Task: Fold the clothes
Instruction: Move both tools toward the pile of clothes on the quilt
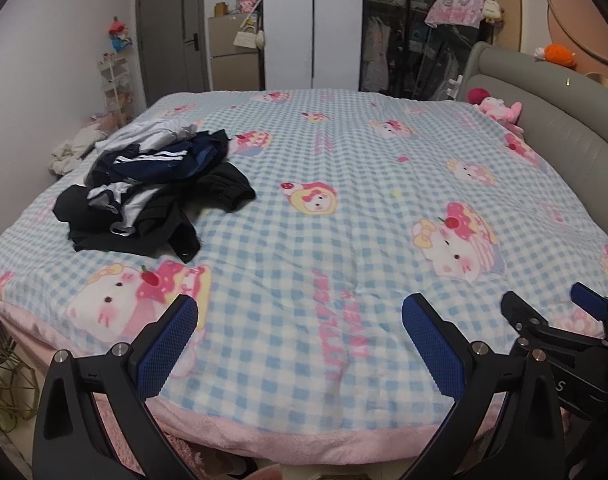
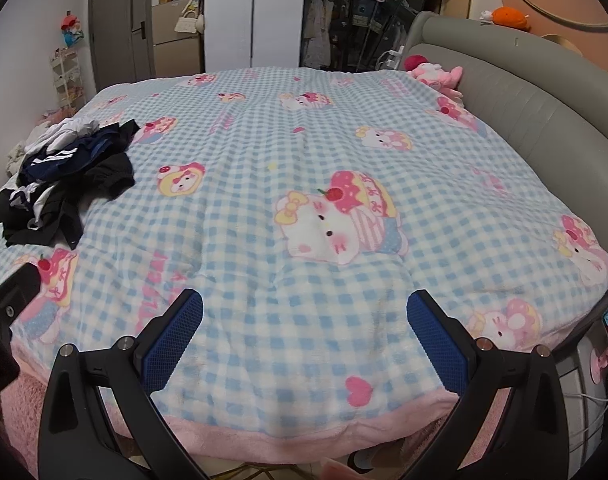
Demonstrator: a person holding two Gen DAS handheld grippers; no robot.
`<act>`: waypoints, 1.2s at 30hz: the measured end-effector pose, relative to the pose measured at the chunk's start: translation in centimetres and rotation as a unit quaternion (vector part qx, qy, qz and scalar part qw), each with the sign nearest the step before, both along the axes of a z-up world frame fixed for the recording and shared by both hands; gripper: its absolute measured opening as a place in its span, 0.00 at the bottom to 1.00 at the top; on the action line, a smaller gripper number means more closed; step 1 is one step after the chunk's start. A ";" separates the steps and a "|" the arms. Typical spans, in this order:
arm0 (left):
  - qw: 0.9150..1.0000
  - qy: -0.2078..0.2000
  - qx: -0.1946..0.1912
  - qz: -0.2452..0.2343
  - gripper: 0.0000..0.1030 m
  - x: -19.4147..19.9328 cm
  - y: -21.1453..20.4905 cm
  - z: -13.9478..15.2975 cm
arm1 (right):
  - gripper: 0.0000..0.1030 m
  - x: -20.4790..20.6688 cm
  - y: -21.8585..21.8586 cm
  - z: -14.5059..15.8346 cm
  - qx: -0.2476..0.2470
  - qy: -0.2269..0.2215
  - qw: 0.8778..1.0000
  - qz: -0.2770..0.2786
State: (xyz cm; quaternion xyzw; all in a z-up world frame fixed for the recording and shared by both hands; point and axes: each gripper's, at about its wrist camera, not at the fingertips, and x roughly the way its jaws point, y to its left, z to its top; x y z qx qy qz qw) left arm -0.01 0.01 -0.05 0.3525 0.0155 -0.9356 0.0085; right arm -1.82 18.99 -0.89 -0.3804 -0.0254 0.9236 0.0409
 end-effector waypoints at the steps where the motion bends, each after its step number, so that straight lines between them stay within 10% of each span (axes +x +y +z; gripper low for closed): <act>1: 1.000 -0.004 -0.002 0.003 1.00 0.0 0.1 -0.2 | 1.00 0.0 -0.2 0.1 0.002 0.003 1.000 0.006; 8: 0.999 -0.035 -0.019 0.017 1.00 -0.3 1.4 -1.8 | 1.00 0.3 -1.3 1.1 0.016 0.025 0.999 0.045; 14: 0.994 -0.074 0.078 -0.010 1.00 -3.0 -5.8 -2.1 | 1.00 0.4 -2.6 2.2 0.025 0.043 0.996 0.078; 23: 0.995 -0.018 0.100 0.010 1.00 -2.1 -8.0 -0.9 | 0.98 0.5 -4.1 1.9 -0.008 0.021 0.994 0.110; 29: 0.996 -0.015 0.085 0.025 0.79 -1.8 -8.2 -1.0 | 0.48 1.0 -5.3 0.9 -0.037 -0.003 0.986 0.165; 32: 0.995 -0.021 0.090 0.029 0.68 -1.8 -8.4 -1.3 | 0.49 1.4 -5.6 1.1 -0.056 0.008 0.985 0.166; 36: 0.994 -0.010 0.102 0.038 0.68 -1.3 -9.3 -1.1 | 0.97 1.6 -5.9 1.8 -0.071 0.044 0.986 0.146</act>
